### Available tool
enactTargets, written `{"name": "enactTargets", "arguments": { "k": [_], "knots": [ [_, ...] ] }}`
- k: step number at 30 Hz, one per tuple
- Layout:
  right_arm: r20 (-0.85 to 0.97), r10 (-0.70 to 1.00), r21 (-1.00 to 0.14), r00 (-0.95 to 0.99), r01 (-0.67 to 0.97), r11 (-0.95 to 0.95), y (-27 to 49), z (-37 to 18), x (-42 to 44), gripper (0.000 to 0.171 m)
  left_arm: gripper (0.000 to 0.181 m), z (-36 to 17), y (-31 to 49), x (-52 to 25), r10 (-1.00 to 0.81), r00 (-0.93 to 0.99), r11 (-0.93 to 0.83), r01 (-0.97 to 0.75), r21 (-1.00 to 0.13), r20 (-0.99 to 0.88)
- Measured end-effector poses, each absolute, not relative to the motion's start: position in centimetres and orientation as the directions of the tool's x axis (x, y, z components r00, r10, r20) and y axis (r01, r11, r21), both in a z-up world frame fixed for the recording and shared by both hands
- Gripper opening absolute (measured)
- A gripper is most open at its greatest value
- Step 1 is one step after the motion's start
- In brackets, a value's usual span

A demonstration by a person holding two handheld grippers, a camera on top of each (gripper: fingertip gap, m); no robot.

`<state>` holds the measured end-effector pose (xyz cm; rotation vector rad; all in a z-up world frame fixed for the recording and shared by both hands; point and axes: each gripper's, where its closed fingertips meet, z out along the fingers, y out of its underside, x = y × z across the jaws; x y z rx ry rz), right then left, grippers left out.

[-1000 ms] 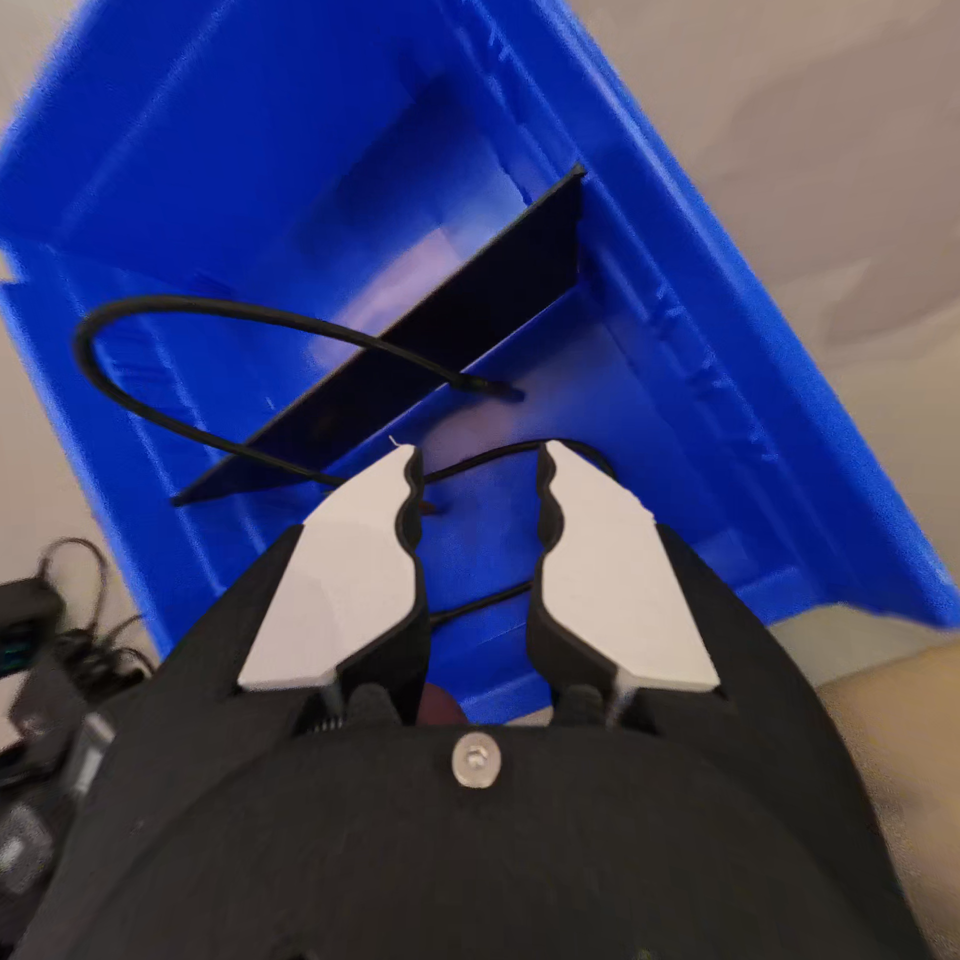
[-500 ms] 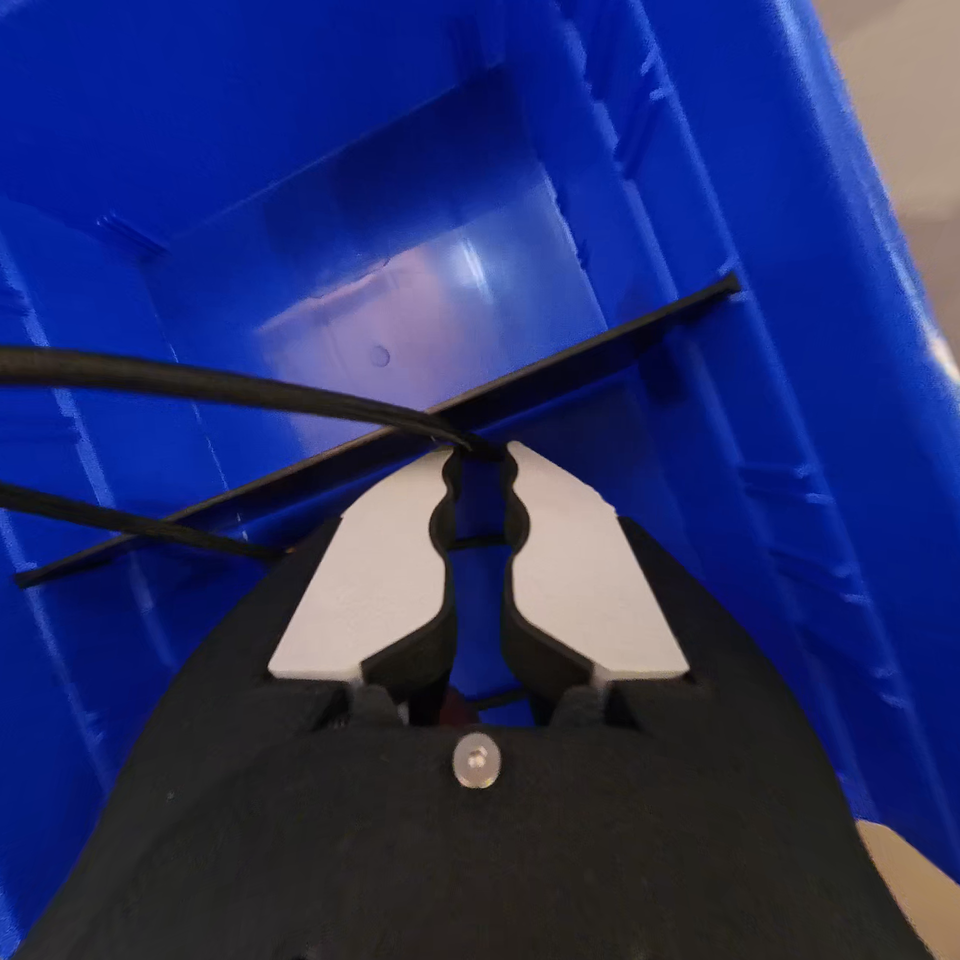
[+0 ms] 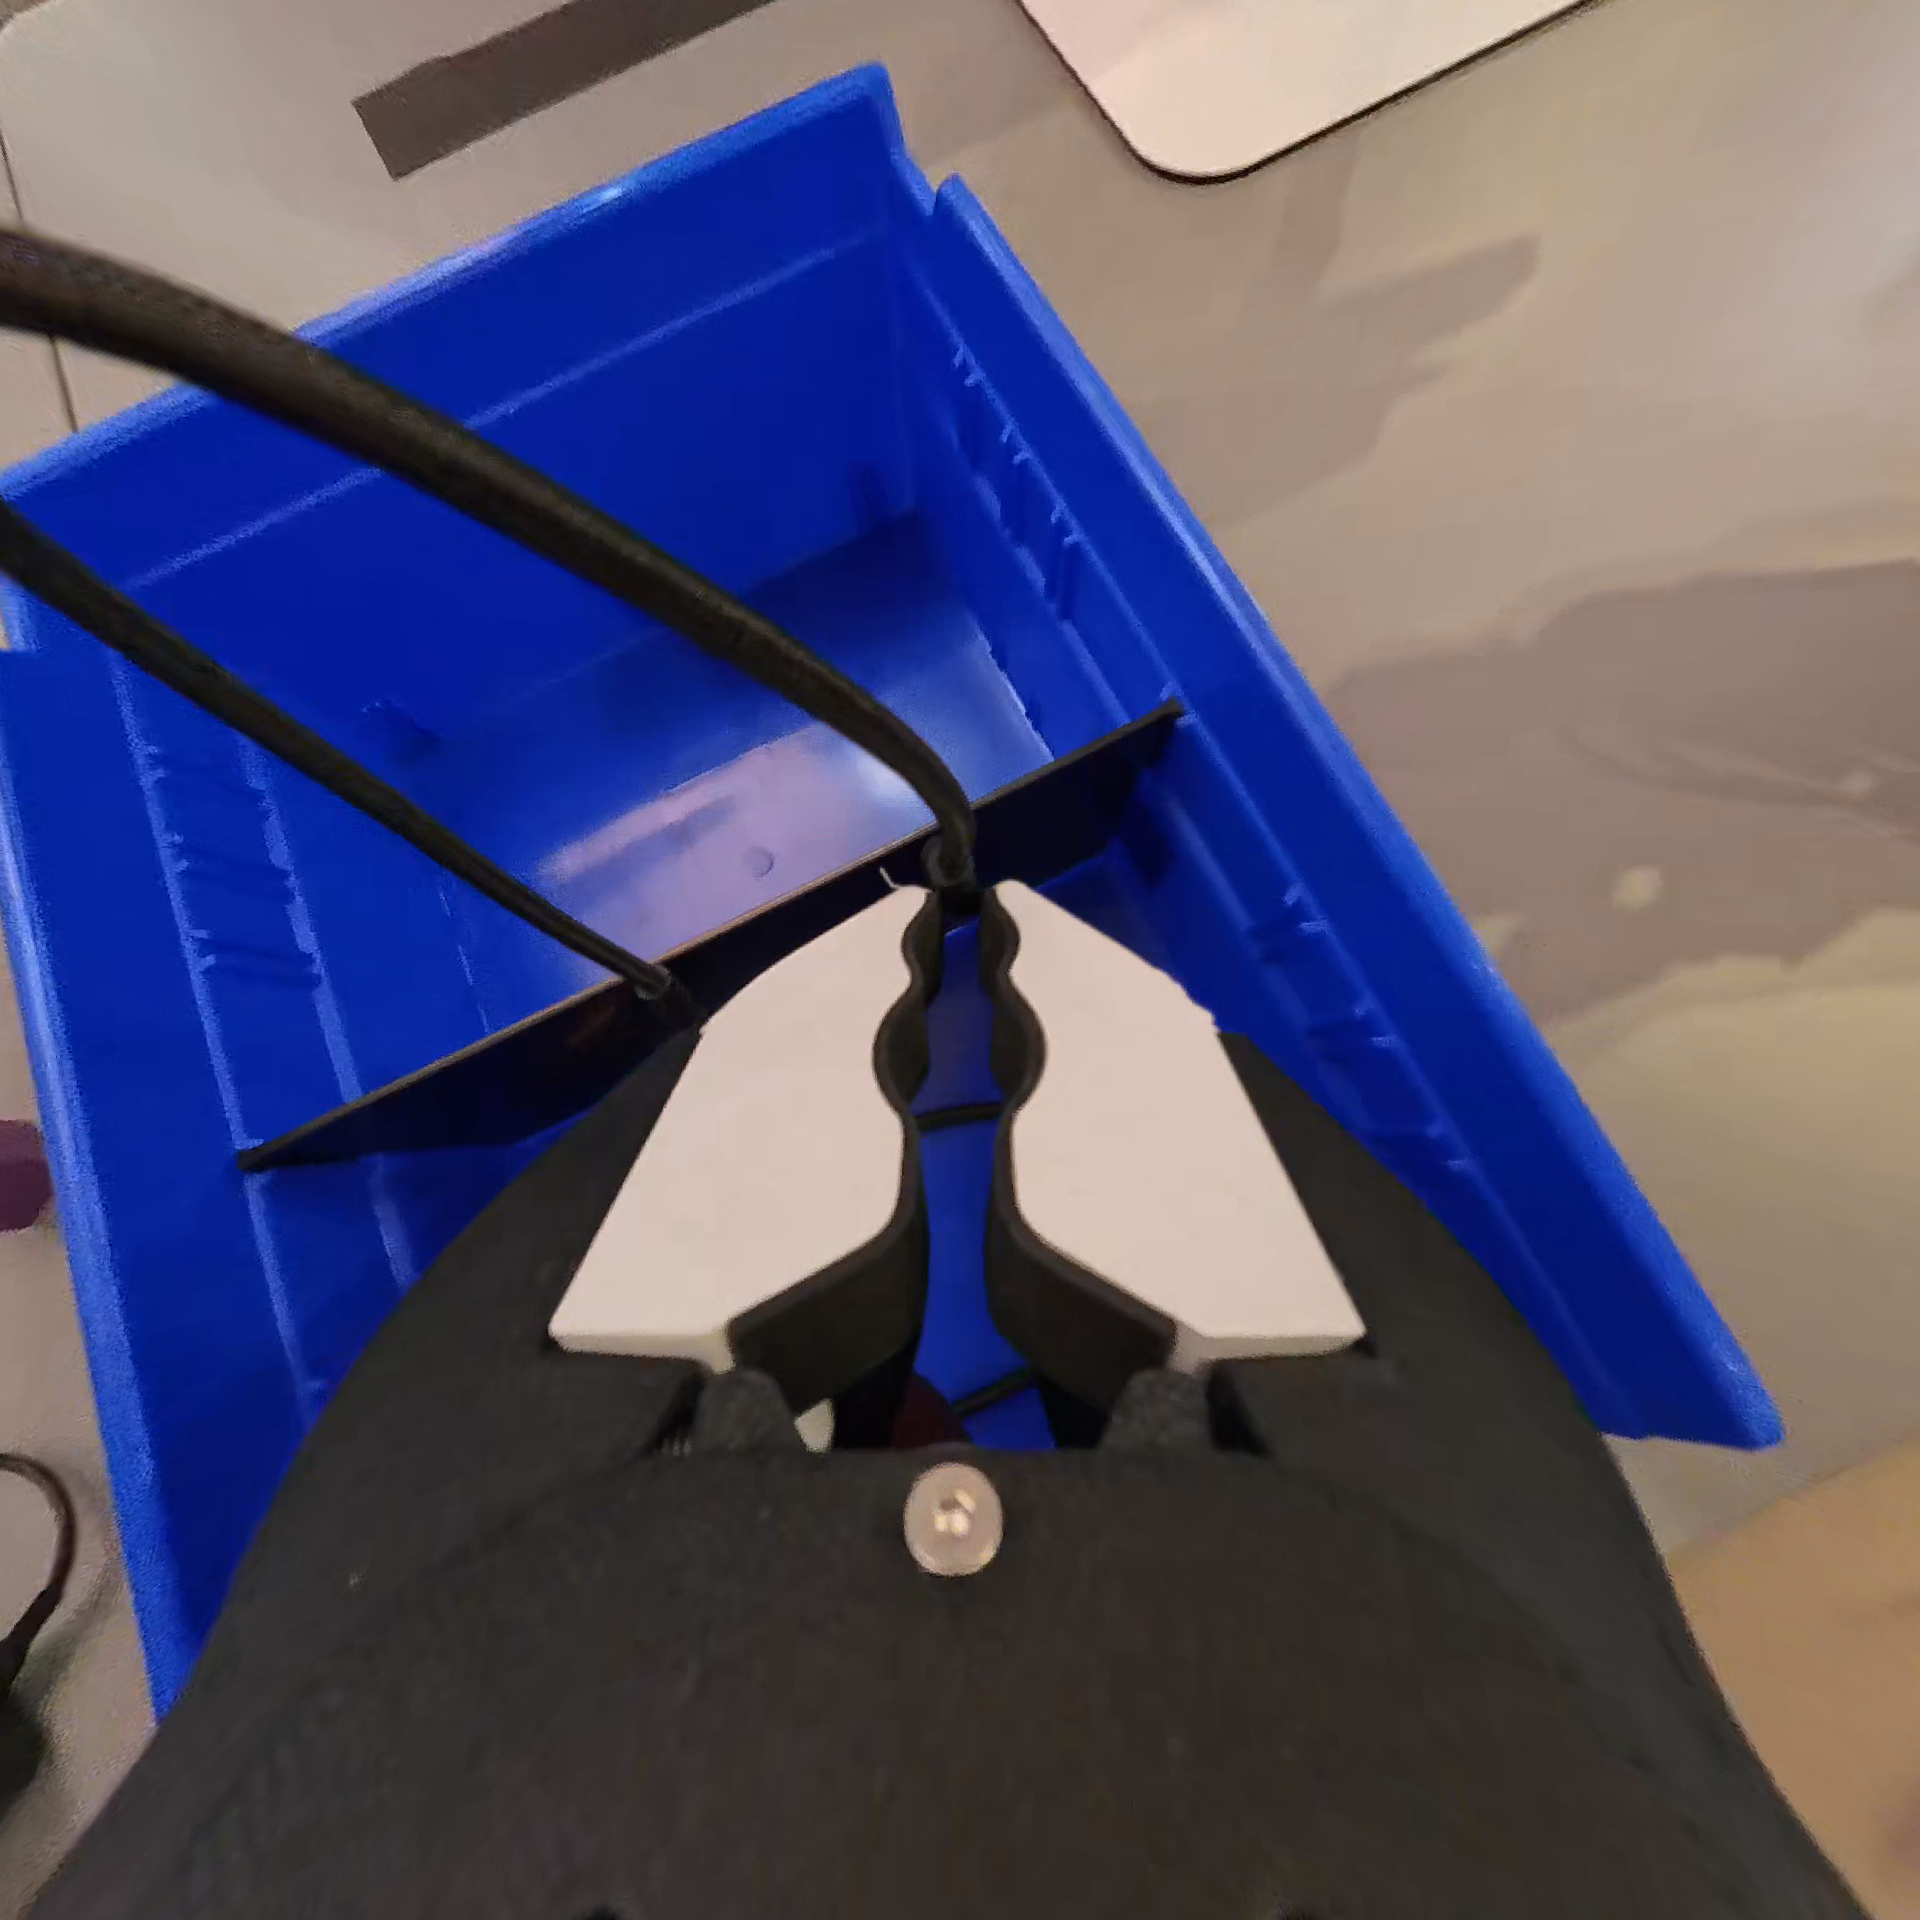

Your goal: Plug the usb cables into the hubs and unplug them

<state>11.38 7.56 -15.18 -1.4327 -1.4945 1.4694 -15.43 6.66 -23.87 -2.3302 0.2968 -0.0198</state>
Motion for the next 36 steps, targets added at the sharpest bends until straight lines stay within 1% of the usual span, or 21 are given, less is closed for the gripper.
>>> {"name": "enactTargets", "arguments": {
  "k": [2,5,7,16,23,26,29,31,32,33,36],
  "knots": [
    [-0.264,0.934,-0.941,-0.243,0.28,-0.193,7.5,-15.2,11.4,0.068,0.008,-23.4,6.6,-14.7,-0.251,0.968,-0.646,-0.188,-0.74,-0.026],
    [-0.257,0.936,-0.941,-0.242,0.282,-0.185,7.5,-15.2,11.4,0.068,0.008,-21.7,6.7,-13.8,-0.295,0.956,-0.573,-0.175,-0.801,0.002],
    [-0.255,0.936,-0.943,-0.244,0.278,-0.185,7.4,-15.1,11.4,0.068,0.008,-20.9,6.8,-13.8,-0.286,0.958,-0.552,-0.142,-0.822,0.027],
    [-0.256,0.934,-0.943,-0.248,0.276,-0.185,7.4,-15.3,11.3,0.068,0.007,-17.1,6.5,-11.8,-0.375,0.909,-0.418,0.012,-0.909,0.184],
    [-0.255,0.934,-0.943,-0.251,0.278,-0.183,7.3,-15.5,11.2,0.068,0.006,-14.6,6.5,-9.1,-0.431,0.878,-0.368,0.041,-0.929,0.21],
    [-0.253,0.934,-0.943,-0.25,0.281,-0.18,7.2,-15.6,11.2,0.068,0.007,-14.7,6.5,-9.1,-0.433,0.876,-0.369,0.044,-0.928,0.214],
    [-0.251,0.935,-0.944,-0.251,0.279,-0.178,7.2,-15.5,11.2,0.068,0.007,-15.1,6.3,-9.5,-0.438,0.852,-0.381,0.114,-0.918,0.288],
    [-0.251,0.935,-0.944,-0.252,0.278,-0.178,7.2,-15.5,11.2,0.068,0.012,-15.5,6.4,-10.0,-0.431,0.843,-0.38,0.156,-0.912,0.324],
    [-0.251,0.935,-0.944,-0.252,0.279,-0.178,7.2,-15.5,11.2,0.068,0.011,-15.4,6.5,-10.1,-0.437,0.837,-0.371,0.168,-0.913,0.331],
    [-0.251,0.935,-0.944,-0.252,0.279,-0.178,7.2,-15.5,11.2,0.068,0.0,-15.3,6.5,-10.1,-0.446,0.829,-0.361,0.177,-0.916,0.336],
    [-0.249,0.935,-0.944,-0.253,0.28,-0.176,7.2,-15.5,11.2,0.068,0.0,-15.2,6.8,-10.7,-0.416,0.844,-0.341,0.201,-0.918,0.339]
  ]
}}
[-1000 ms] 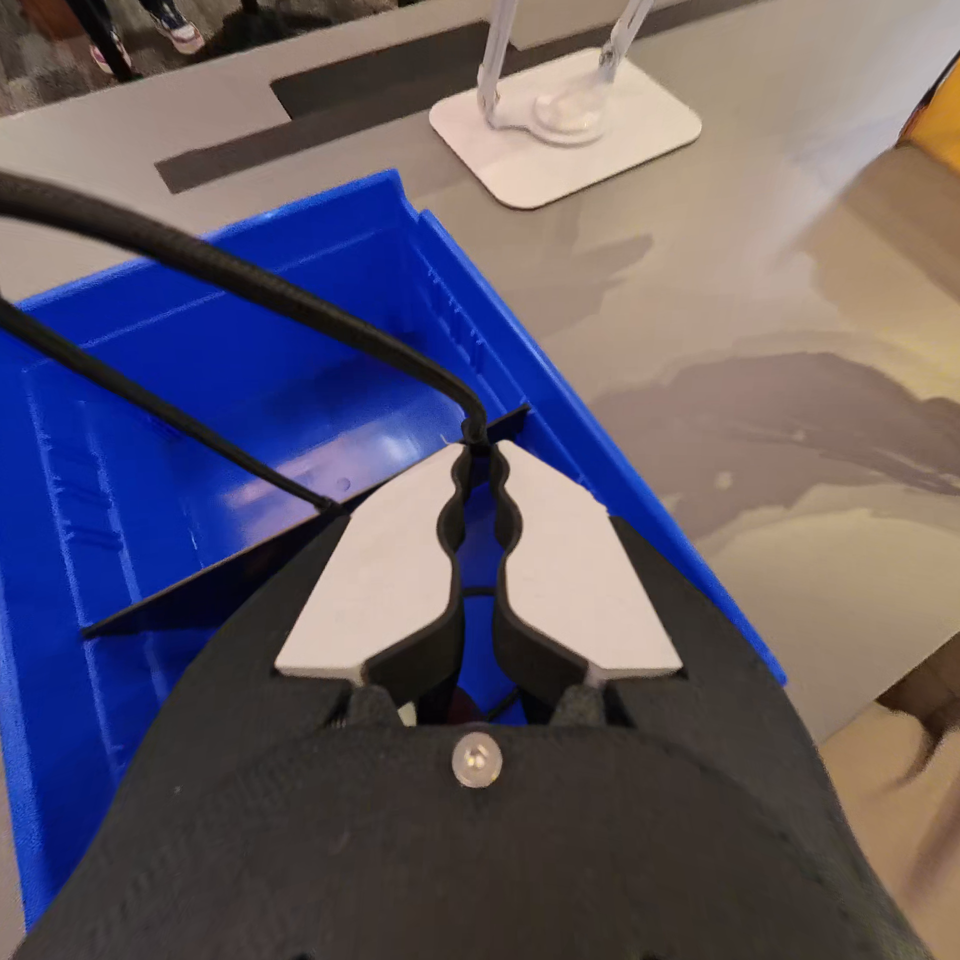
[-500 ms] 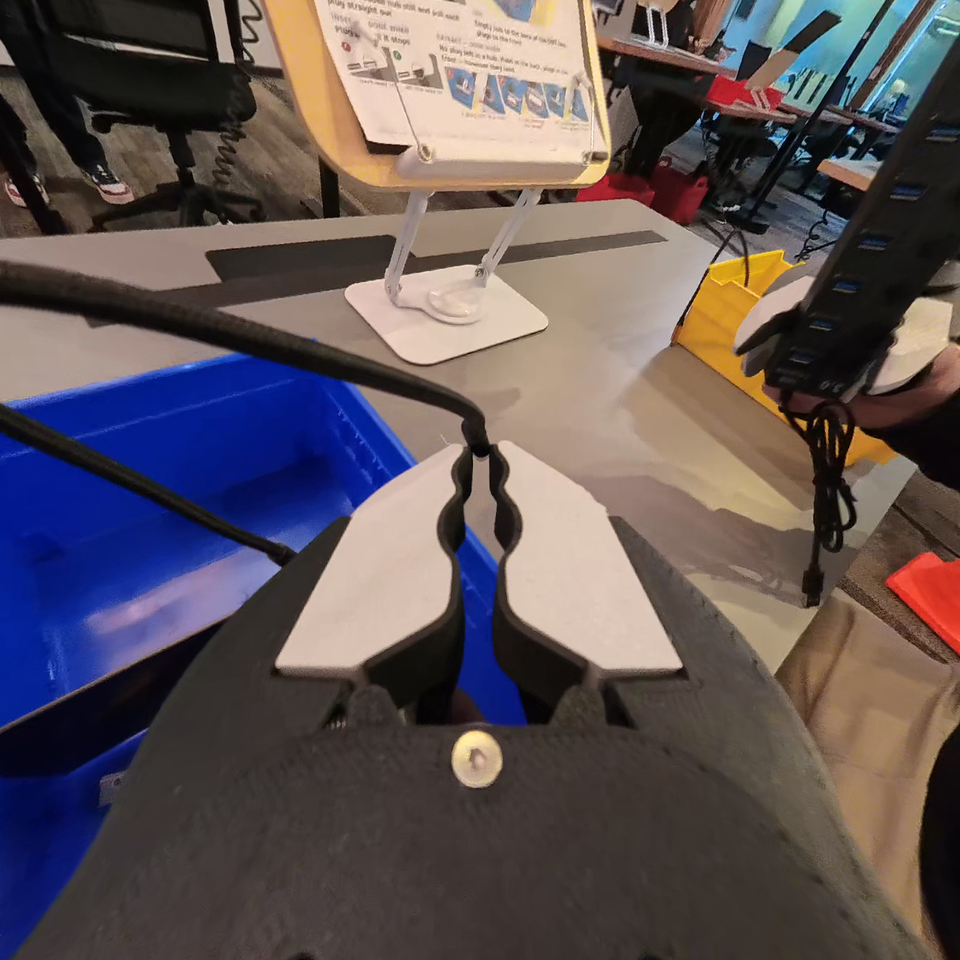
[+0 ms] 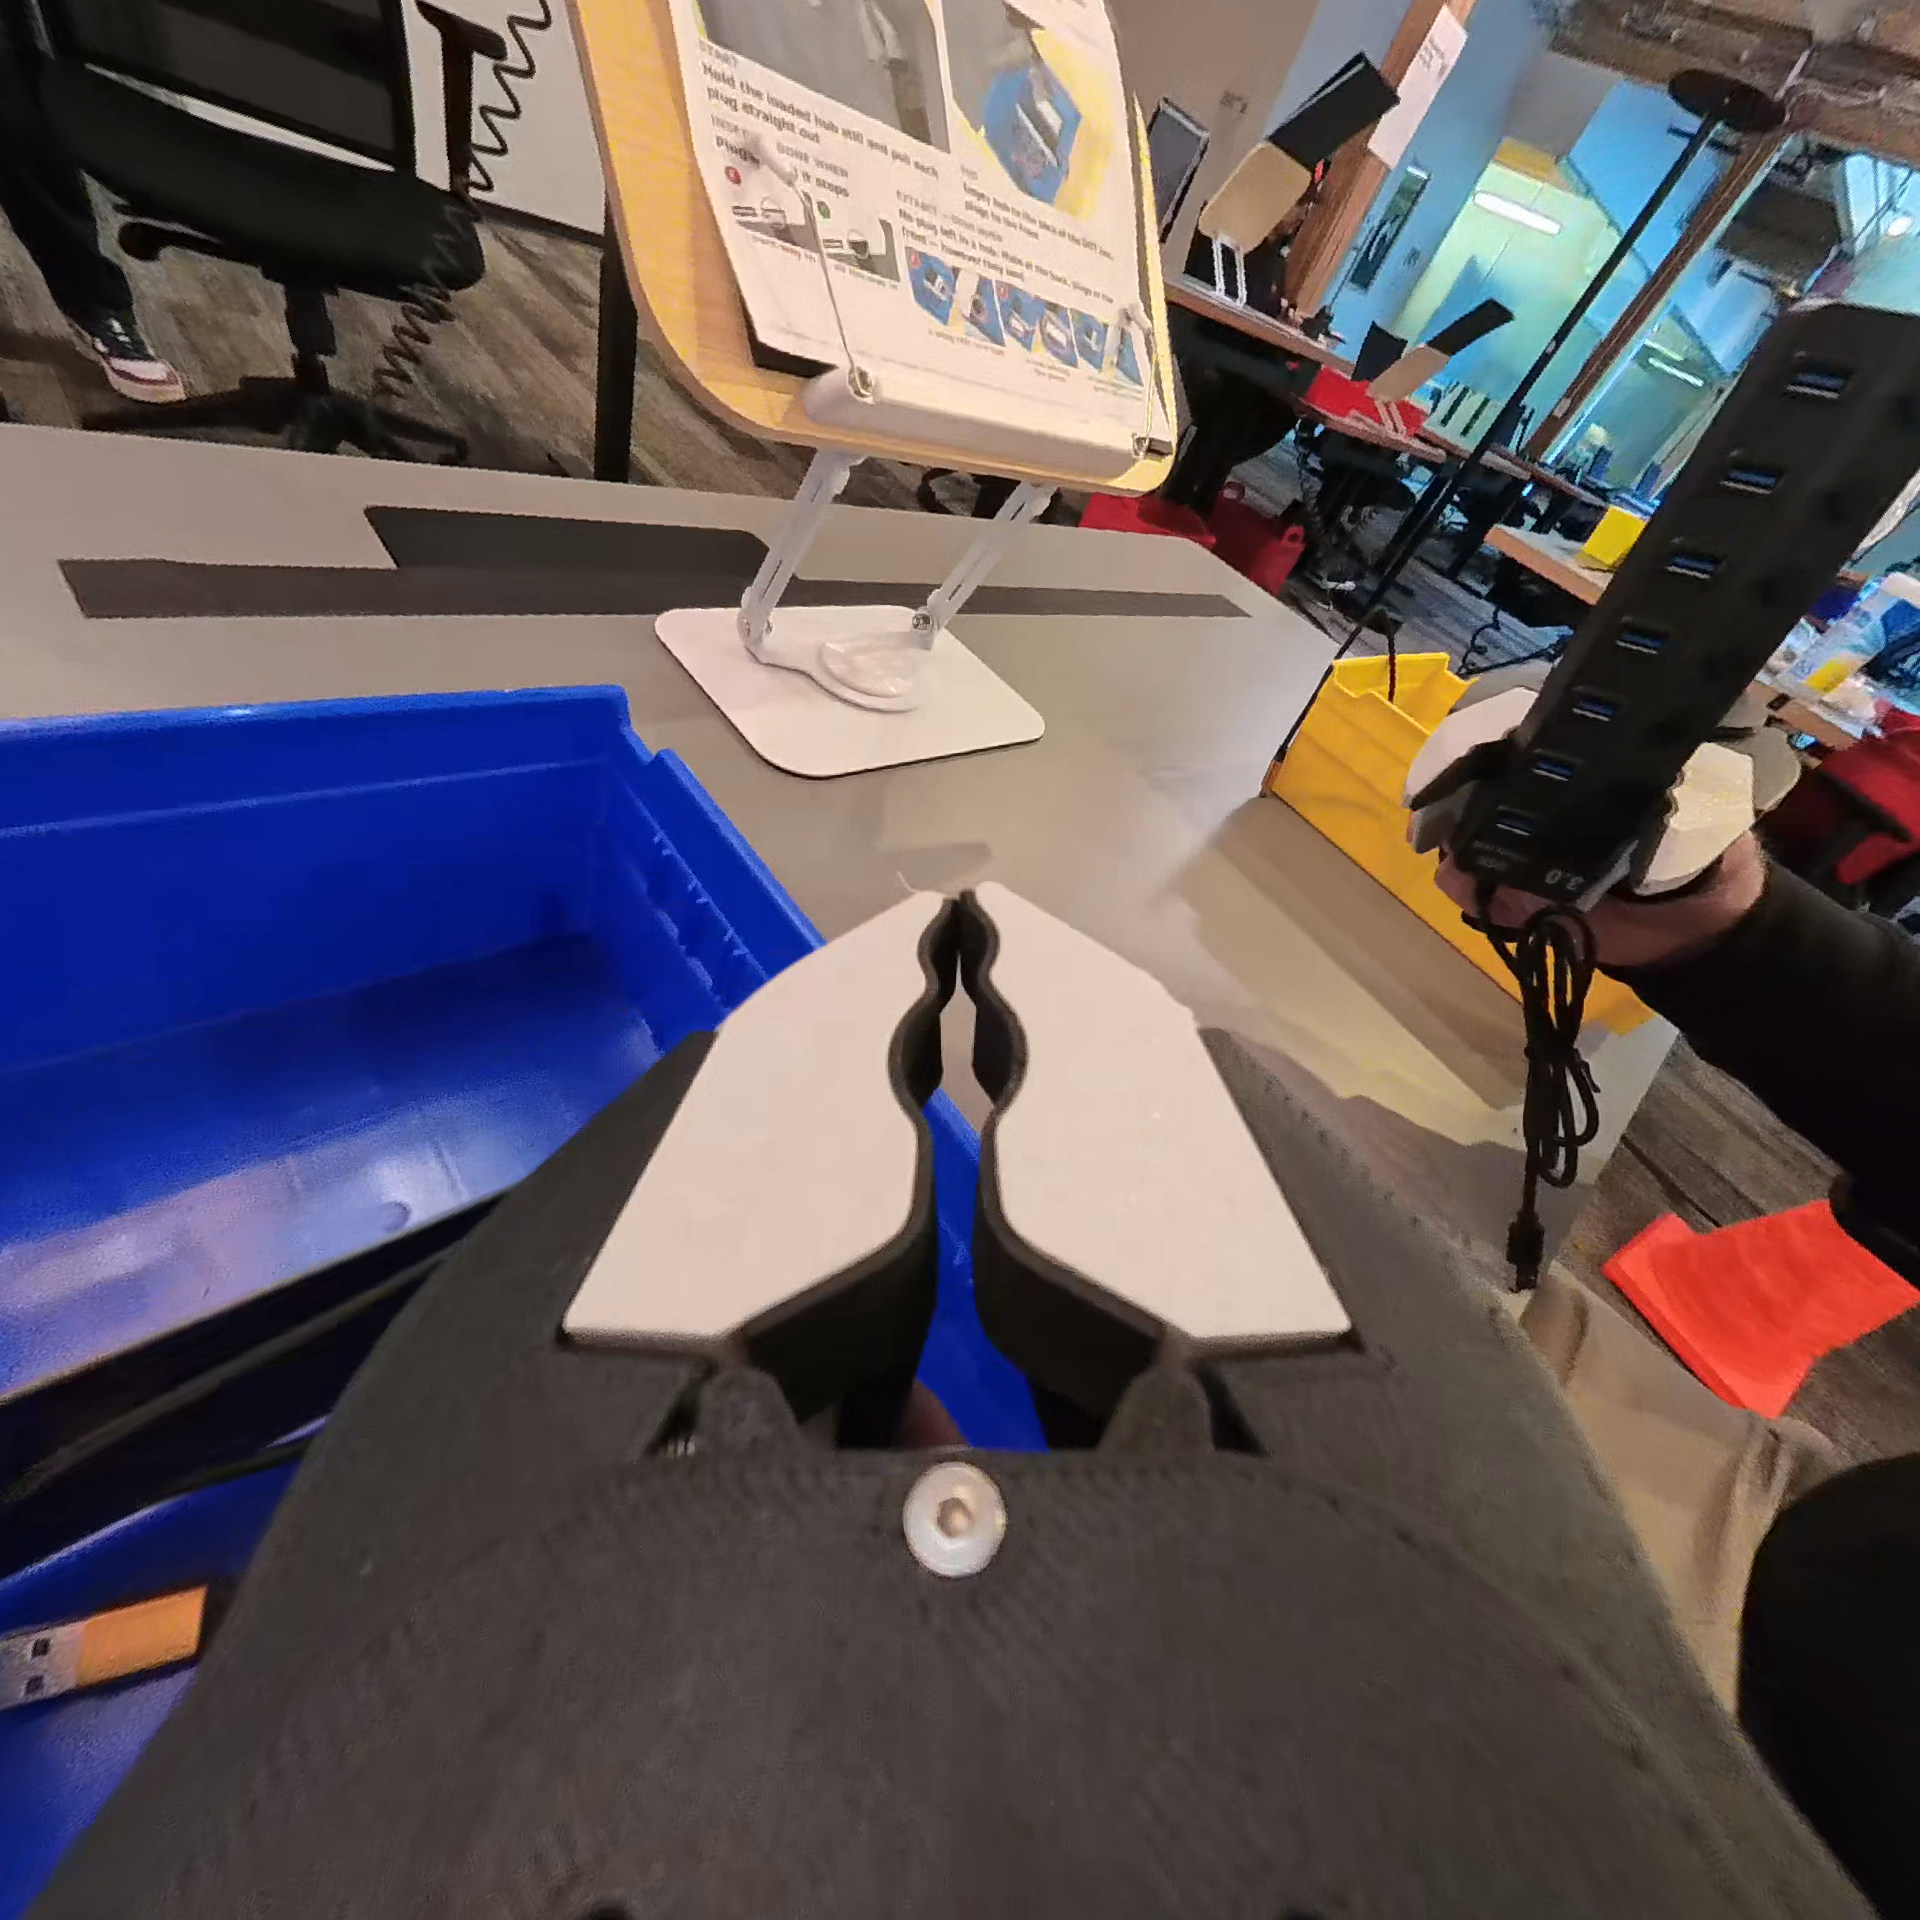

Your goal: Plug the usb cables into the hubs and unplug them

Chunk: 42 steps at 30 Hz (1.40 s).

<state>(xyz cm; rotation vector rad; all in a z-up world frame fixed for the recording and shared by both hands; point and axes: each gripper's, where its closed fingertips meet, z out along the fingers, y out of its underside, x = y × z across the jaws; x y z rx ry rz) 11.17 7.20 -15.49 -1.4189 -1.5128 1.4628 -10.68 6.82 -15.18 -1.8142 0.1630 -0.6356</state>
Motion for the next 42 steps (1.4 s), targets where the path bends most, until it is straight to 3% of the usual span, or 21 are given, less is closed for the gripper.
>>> {"name": "enactTargets", "arguments": {
  "k": [3,7,9,13,16,20,24,32,34,42],
  "knots": [
    [-0.249,0.935,-0.944,-0.252,0.28,-0.176,7.3,-15.5,11.3,0.068,0.0,-16.5,6.7,-11.4,-0.384,0.872,-0.402,0.139,-0.905,0.305],
    [-0.249,0.935,-0.944,-0.251,0.277,-0.177,7.4,-15.4,11.4,0.068,0.021,-18.3,5.6,-14.7,-0.331,0.939,-0.458,-0.244,-0.855,-0.091],
    [-0.251,0.935,-0.944,-0.252,0.276,-0.179,7.4,-15.4,11.4,0.068,0.023,-18.7,5.0,-16.3,-0.311,0.927,-0.488,-0.344,-0.802,-0.208],
    [-0.26,0.932,-0.941,-0.255,0.282,-0.185,7.4,-15.7,11.2,0.068,0.022,-22.1,4.0,-17.2,-0.431,0.787,-0.533,-0.616,-0.579,-0.441],
    [-0.258,0.932,-0.939,-0.254,0.291,-0.181,7.2,-15.9,11.1,0.068,0.025,-25.2,4.5,-17.2,-0.546,0.588,-0.489,-0.802,-0.343,-0.596],
    [-0.255,0.934,-0.939,-0.252,0.294,-0.177,7.2,-16.0,11.1,0.068,0.028,-27.8,5.8,-17.1,-0.639,0.334,-0.355,-0.927,-0.119,-0.693],
    [-0.261,0.933,-0.939,-0.249,0.289,-0.186,7.5,-16.1,11.2,0.068,0.026,-28.9,6.8,-17.6,-0.645,0.161,-0.265,-0.964,0.021,-0.747],
    [-0.274,0.928,-0.935,-0.251,0.296,-0.196,7.6,-16.6,11.1,0.068,0.021,-30.6,6.8,-17.0,-0.696,0.236,-0.276,-0.96,-0.051,-0.679],
    [-0.276,0.928,-0.934,-0.252,0.298,-0.197,7.5,-16.6,11.1,0.068,0.011,-31.2,6.8,-17.0,-0.713,0.282,-0.302,-0.95,-0.082,-0.642],
    [-0.279,0.926,-0.933,-0.252,0.299,-0.2,7.6,-16.7,11.1,0.068,0.008,-31.5,7.0,-17.2,-0.704,0.364,-0.348,-0.925,-0.15,-0.609]
  ]
}}
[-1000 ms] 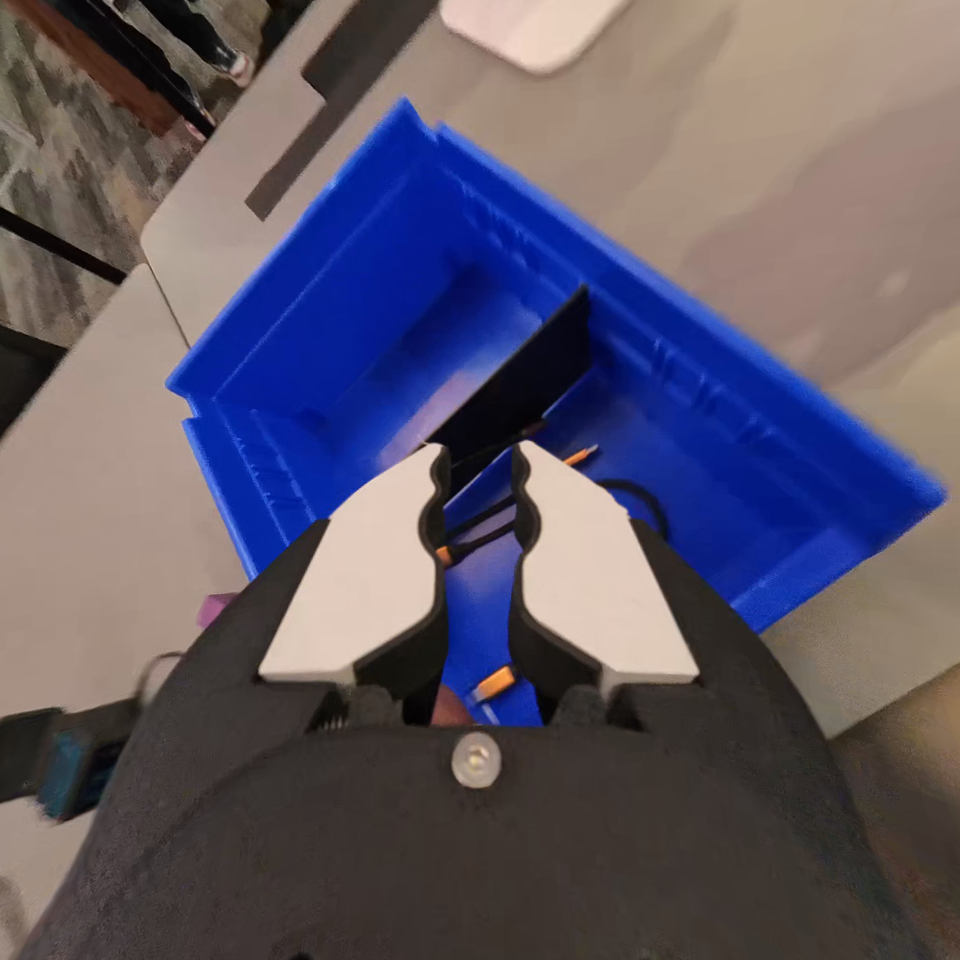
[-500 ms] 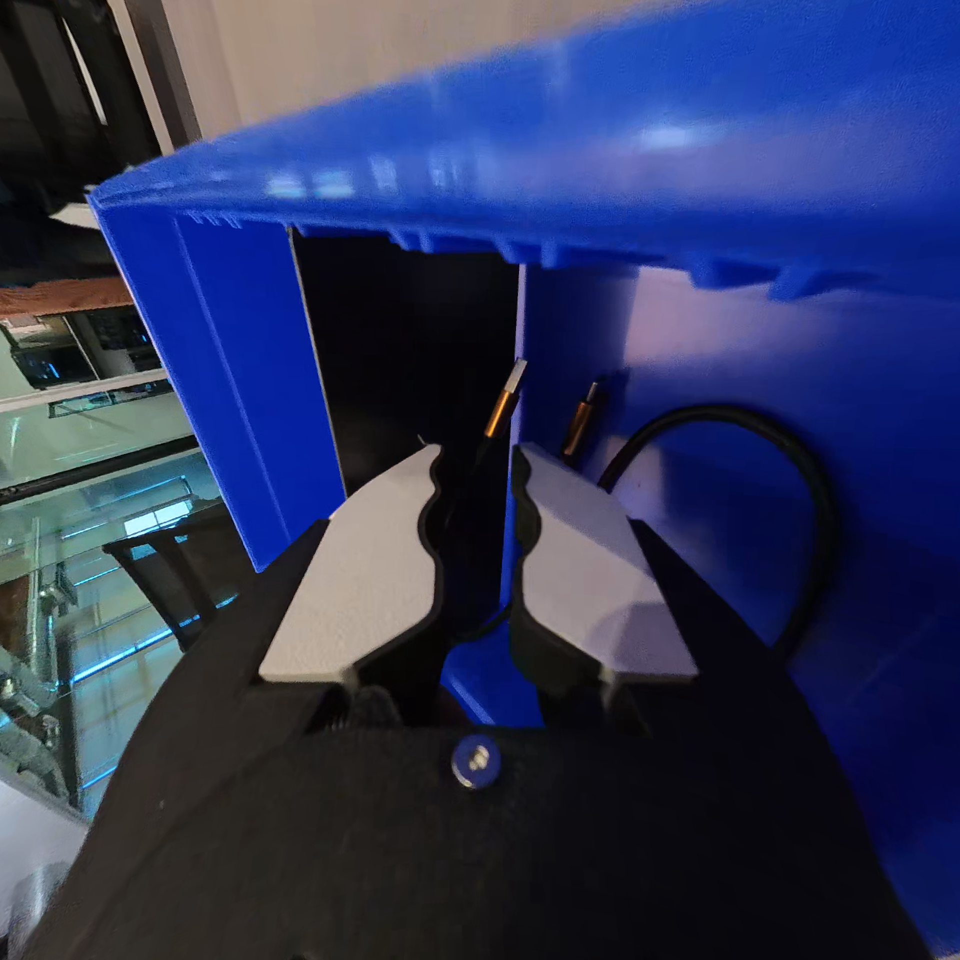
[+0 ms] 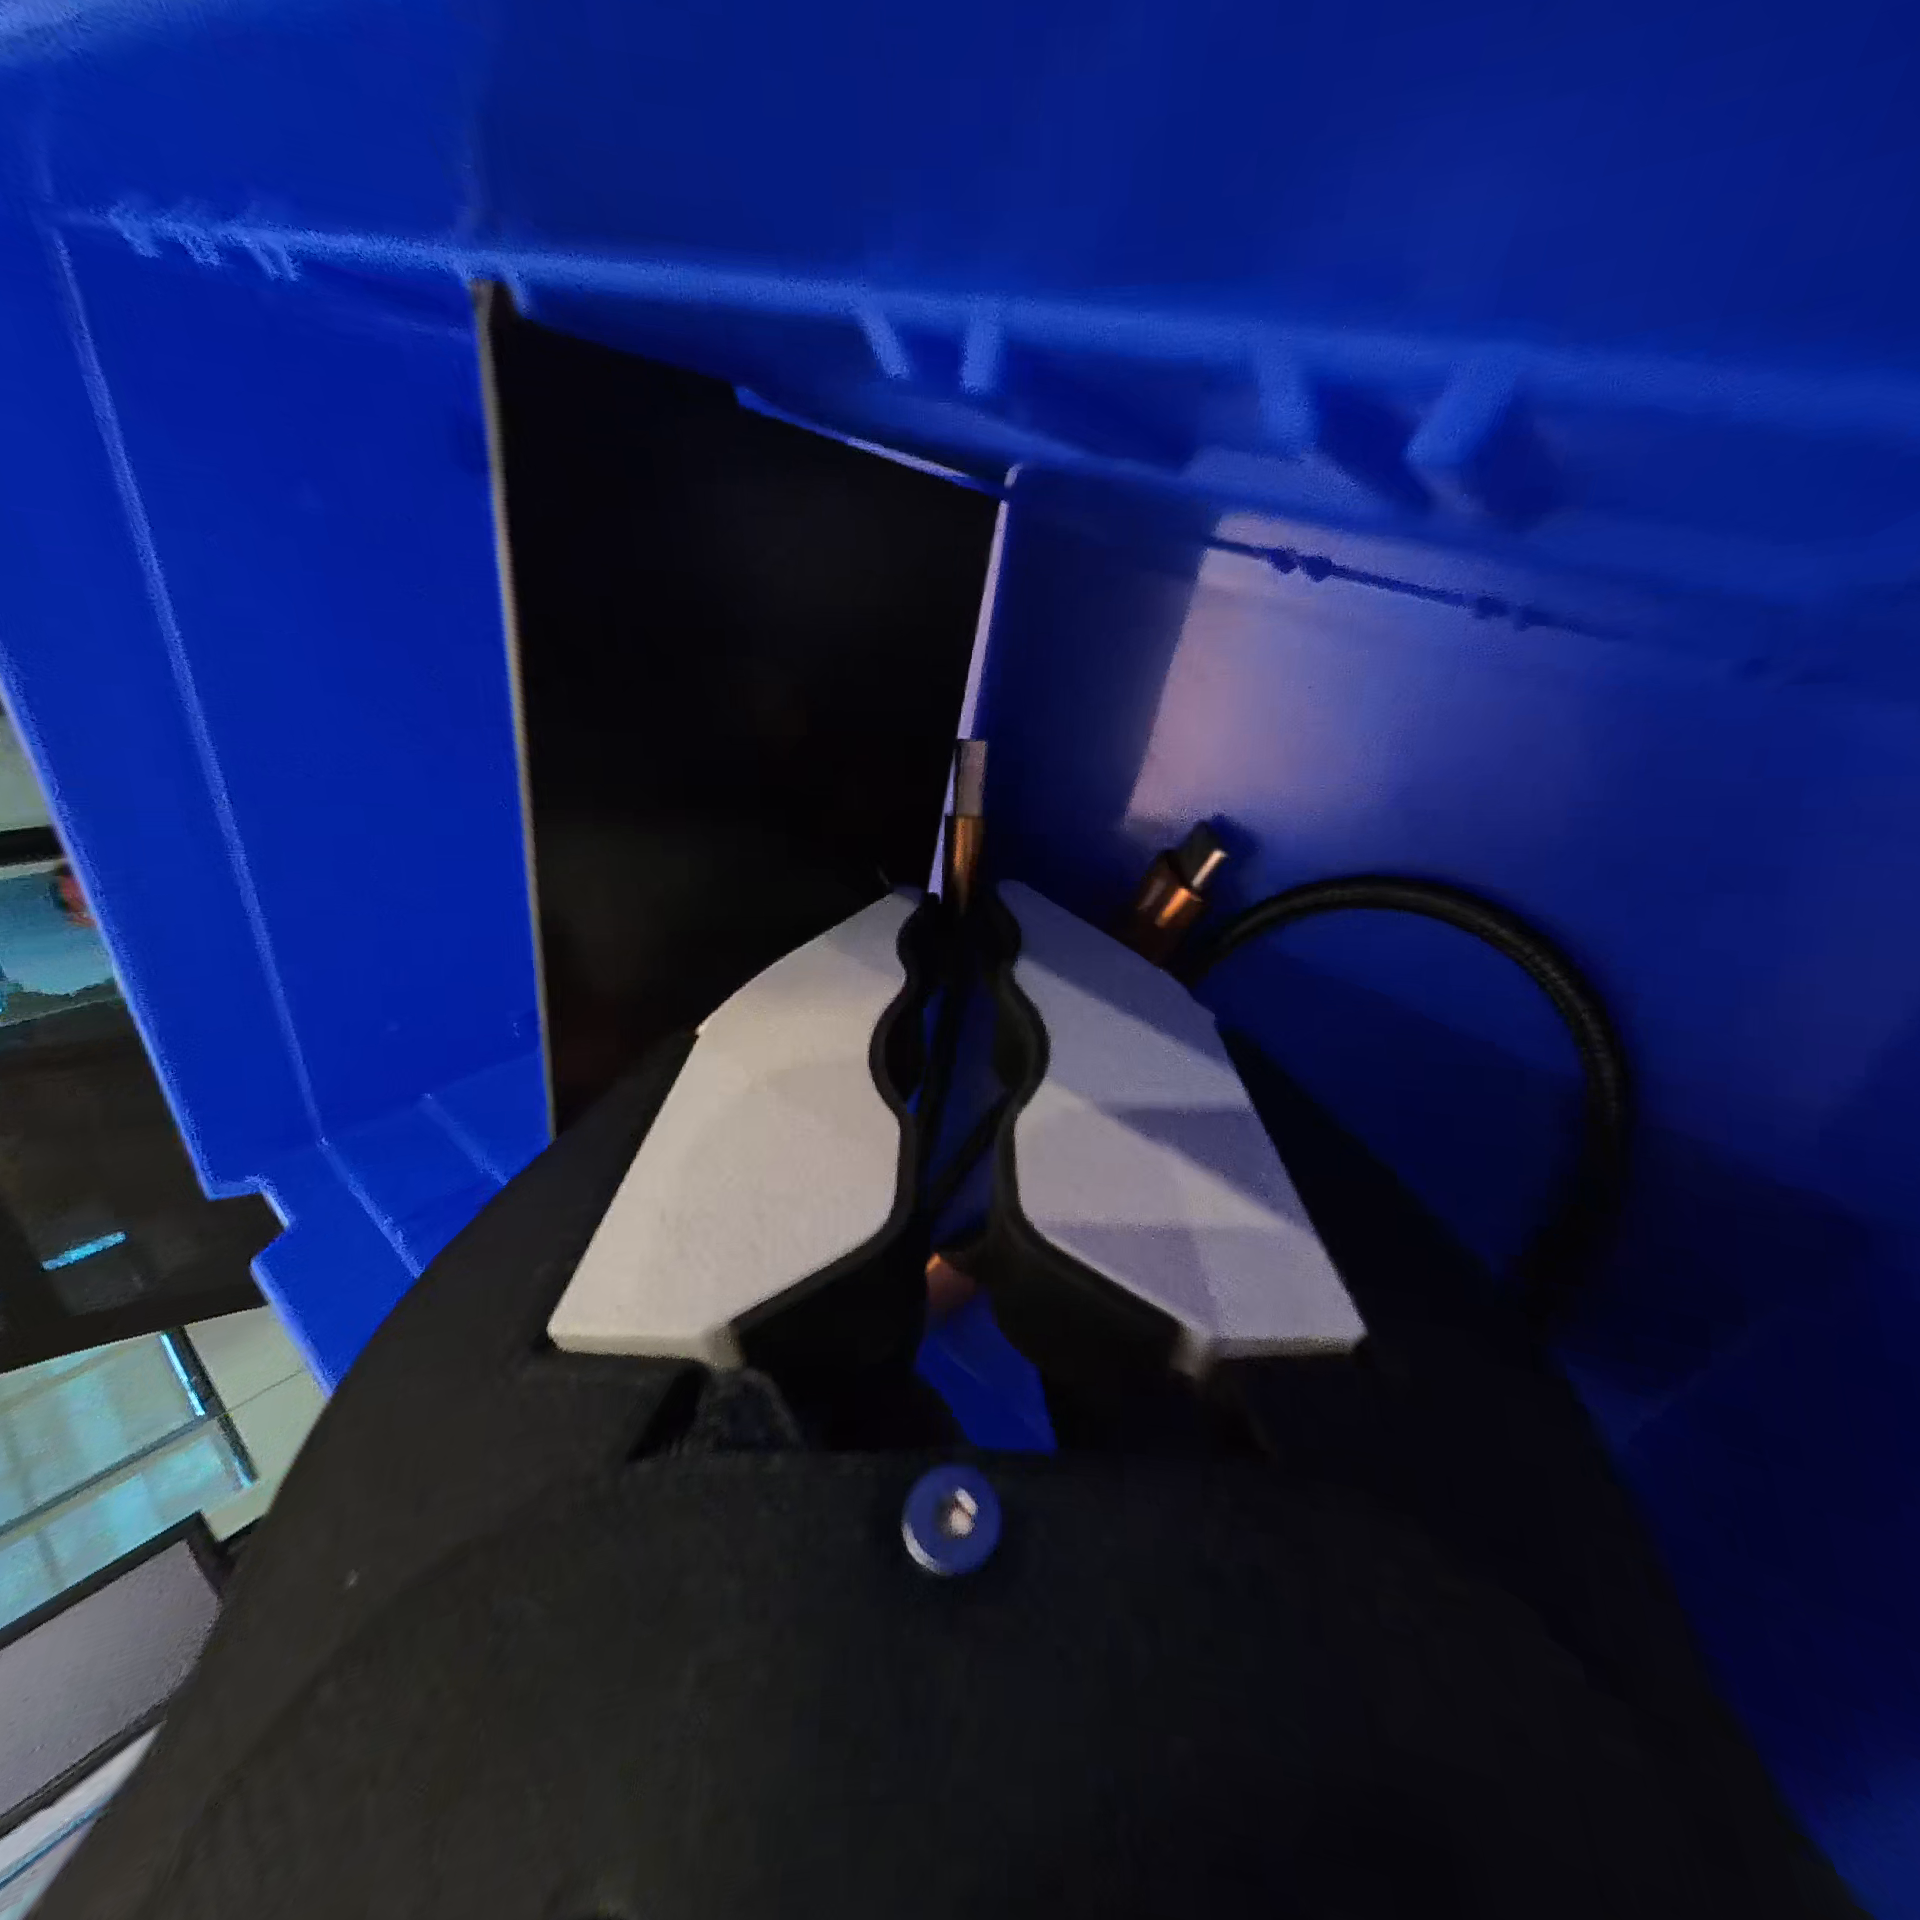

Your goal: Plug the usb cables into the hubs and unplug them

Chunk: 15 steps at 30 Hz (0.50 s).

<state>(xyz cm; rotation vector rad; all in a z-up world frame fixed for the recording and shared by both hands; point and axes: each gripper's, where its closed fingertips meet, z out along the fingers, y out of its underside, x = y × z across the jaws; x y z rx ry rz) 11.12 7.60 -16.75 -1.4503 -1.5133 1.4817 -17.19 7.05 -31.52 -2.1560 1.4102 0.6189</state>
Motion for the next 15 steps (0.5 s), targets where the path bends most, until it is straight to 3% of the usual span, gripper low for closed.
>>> {"name": "enactTargets", "arguments": {
  "k": [7,15],
  "knots": [
    [-0.288,0.923,-0.932,-0.256,0.295,-0.209,7.7,-16.8,11.2,0.068,0.008,-29.2,6.1,-17.0,-0.654,0.472,-0.375,-0.881,-0.287,-0.591],
    [-0.277,0.924,-0.938,-0.263,0.281,-0.201,7.5,-16.5,11.2,0.068,0.008,-21.1,6.1,-16.5,-0.472,0.479,-0.323,-0.875,-0.36,-0.74]
  ]
}}
